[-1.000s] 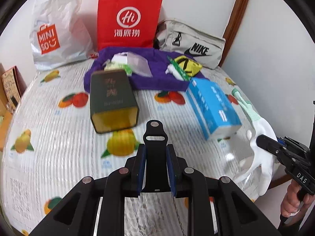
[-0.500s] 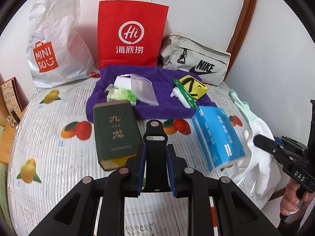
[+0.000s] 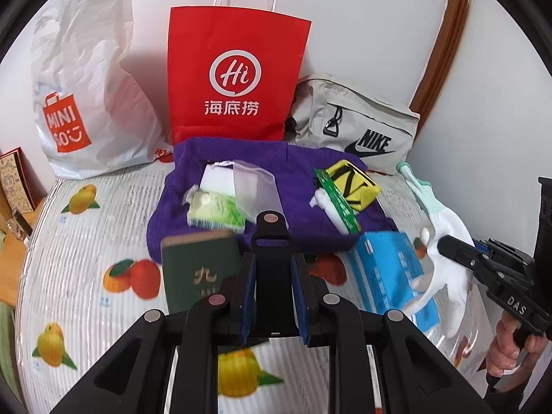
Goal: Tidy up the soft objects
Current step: 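Carry the strap with the left tool while the right tool carries the glove to the towel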
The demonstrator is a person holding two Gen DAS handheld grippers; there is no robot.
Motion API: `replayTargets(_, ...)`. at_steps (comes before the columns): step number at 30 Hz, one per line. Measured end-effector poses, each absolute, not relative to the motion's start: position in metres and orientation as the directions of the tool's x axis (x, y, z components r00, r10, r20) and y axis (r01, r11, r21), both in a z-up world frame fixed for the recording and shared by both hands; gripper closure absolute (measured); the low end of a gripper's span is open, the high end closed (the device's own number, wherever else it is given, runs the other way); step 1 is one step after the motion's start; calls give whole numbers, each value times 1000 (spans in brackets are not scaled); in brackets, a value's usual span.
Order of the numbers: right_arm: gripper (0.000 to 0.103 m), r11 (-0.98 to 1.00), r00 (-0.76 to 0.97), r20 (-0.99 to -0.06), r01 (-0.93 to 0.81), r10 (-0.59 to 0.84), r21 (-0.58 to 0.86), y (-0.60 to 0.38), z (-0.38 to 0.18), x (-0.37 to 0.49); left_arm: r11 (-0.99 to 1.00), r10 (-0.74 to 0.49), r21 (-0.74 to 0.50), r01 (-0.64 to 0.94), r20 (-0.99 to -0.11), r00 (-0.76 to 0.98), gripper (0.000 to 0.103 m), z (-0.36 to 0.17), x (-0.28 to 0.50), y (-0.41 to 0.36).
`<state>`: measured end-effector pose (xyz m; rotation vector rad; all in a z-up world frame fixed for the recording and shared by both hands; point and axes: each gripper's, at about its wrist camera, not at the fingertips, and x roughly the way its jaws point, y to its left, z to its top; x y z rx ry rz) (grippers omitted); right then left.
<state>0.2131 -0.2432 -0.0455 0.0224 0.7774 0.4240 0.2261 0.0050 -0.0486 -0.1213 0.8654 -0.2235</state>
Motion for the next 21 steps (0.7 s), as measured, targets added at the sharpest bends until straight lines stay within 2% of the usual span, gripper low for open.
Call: replayTargets(21,88,925,641,-690,-360,337,117,-236,-50,343,963,-265,-240,126,-739,619,83,-57,325,6)
